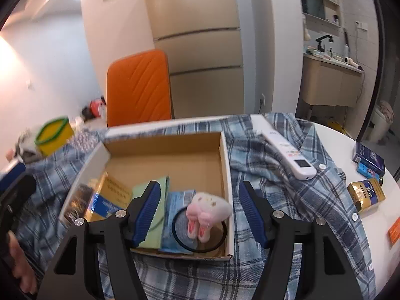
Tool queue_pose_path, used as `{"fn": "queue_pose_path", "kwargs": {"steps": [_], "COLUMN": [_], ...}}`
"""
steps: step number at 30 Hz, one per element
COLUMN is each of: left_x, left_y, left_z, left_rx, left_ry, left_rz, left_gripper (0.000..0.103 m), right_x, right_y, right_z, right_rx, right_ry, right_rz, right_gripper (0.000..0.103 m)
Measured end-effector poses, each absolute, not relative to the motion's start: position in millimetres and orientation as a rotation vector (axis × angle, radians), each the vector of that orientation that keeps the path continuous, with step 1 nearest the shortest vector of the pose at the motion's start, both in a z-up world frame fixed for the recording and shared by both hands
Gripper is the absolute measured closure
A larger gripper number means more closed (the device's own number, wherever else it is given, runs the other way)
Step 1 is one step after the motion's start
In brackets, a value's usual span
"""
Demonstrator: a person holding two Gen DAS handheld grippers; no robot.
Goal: Organize soft objects
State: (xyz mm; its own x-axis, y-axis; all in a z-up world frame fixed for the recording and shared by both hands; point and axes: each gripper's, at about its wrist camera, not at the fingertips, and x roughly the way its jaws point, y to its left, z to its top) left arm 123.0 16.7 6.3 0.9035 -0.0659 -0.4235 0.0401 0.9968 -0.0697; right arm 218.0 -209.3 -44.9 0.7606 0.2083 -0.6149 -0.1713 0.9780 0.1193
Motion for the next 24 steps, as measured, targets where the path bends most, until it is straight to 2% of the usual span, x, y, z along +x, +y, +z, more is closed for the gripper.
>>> {"fn": "queue_pose_path", "kwargs": {"steps": [3, 6, 12, 21, 24], "left_x": [115, 102, 62, 10, 1], "left_y": [16, 15, 5, 8, 8], "left_z": [21, 37, 58, 69, 55], "left_rx": [-0.080, -0.102, -0.064, -0.094, -0.100], "left_ry": [0.417, 0.384, 0.289, 0.194, 0.200], "left_rz": [-0.070, -0.090, -0.069, -0.079, -0.069], "left_gripper": [0.001, 0.001, 0.001, 0.001, 0.001], "right_x": [211, 196, 149, 68, 50], "right_y": [-219, -224, -231, -226, -228], "right_z": [-30, -3, 35, 45, 42], "right_rx": [0.106, 0.077, 0.064, 0.017, 0.032], "right_ry": [0.634, 0.558, 0.416, 0.306, 0.270], "right_rz": [0.196, 0.186, 0.160, 0.121, 0.113], "right_gripper": [0.029, 0.029, 0.021, 0.021, 0.016]}}
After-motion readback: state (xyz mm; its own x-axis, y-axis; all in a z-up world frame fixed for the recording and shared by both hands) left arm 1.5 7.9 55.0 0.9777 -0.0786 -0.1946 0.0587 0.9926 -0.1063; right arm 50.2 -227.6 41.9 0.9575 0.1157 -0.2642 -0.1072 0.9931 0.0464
